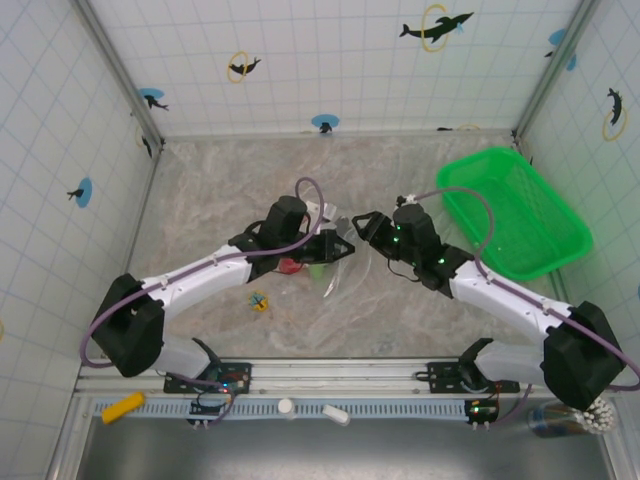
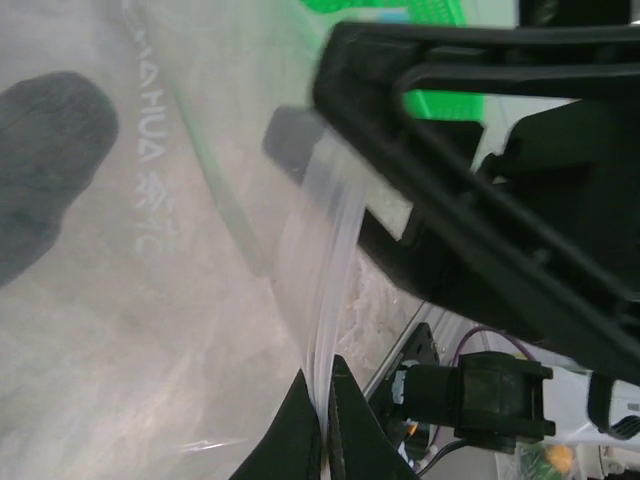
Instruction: Place the food in the zip-top bag and seal the zipper
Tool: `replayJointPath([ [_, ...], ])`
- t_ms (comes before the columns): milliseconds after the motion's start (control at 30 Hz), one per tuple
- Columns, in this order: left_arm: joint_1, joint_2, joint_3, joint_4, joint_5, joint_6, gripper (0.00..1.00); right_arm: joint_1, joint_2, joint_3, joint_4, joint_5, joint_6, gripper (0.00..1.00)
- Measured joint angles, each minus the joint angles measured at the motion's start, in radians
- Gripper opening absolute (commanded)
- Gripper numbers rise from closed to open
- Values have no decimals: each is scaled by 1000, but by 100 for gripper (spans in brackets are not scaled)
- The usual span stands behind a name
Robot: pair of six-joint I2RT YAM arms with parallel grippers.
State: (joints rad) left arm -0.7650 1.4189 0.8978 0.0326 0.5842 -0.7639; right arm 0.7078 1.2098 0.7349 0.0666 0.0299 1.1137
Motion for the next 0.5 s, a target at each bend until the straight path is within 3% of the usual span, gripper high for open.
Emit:
replayJointPath([
  [133,-18,-1,-8,58,49,-8,45,-3,13,22,-50,24,1,54],
  [200,-27,-3,-22,80,73,-5,49,-3,28,29,-67,27,0,53],
  [233,-29,-5,-31,89,83,-4,58,-3,34,29,-70,26,-3,53],
  [500,-86,-3,-74,128,143,-4,62,-28,39,29,-99,-14,-39,62],
])
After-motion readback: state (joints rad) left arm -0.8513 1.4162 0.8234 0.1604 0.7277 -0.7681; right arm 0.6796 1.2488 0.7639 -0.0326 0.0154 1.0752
